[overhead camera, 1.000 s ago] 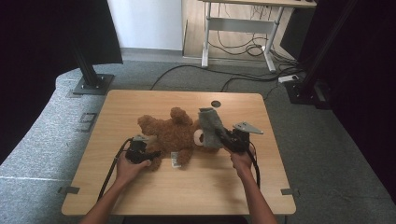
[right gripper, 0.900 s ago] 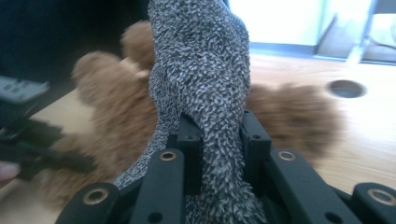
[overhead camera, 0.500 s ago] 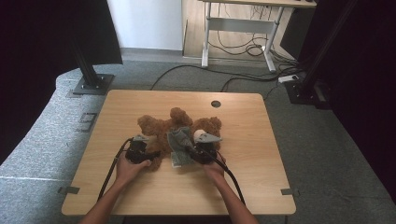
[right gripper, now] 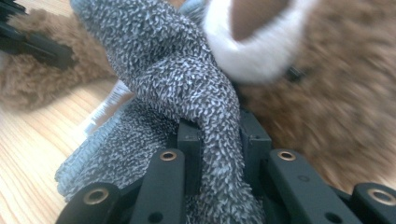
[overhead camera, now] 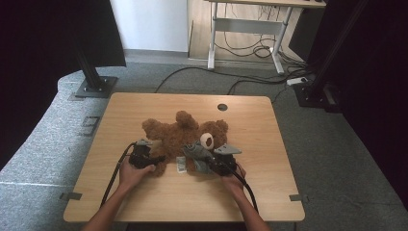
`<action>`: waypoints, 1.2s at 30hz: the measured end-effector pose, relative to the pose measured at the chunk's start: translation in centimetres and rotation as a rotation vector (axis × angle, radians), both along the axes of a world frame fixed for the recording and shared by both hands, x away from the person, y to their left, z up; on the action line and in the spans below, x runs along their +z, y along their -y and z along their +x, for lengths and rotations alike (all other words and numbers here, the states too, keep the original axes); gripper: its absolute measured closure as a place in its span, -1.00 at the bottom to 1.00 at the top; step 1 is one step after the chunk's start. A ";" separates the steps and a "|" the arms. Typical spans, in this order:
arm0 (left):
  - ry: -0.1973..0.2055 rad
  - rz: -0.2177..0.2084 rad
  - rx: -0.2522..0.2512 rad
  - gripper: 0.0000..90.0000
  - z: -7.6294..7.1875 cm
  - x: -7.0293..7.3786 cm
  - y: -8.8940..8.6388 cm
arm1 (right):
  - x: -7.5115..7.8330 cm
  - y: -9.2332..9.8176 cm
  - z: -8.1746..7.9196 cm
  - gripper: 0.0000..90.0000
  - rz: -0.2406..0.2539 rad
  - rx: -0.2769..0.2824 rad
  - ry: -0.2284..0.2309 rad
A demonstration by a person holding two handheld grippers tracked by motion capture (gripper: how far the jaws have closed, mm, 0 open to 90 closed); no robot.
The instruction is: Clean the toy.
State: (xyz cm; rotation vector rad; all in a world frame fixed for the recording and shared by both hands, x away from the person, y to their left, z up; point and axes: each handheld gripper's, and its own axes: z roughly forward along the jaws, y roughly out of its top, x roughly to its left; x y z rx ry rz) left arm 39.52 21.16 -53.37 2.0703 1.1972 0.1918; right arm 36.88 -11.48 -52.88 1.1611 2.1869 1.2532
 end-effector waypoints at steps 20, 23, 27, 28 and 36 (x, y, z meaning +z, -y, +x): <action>0.009 0.006 -0.007 0.38 -0.1 0.0 0.0 | 2.4 7.6 -0.6 0.67 0.189 -0.203 0.077; 0.009 0.006 -0.005 0.38 -0.1 0.0 0.1 | 3.9 6.2 0.1 0.67 0.215 -0.165 0.098; 0.010 0.005 -0.002 0.38 -0.1 0.0 0.1 | 5.4 3.8 1.1 0.67 0.228 -0.115 0.113; 0.011 0.005 -0.001 0.38 -0.1 0.0 0.1 | 5.6 3.2 1.3 0.67 0.225 -0.105 0.114; 0.013 0.007 -0.003 0.38 -0.2 0.0 0.0 | 6.3 -0.2 2.9 0.67 0.178 -0.088 0.111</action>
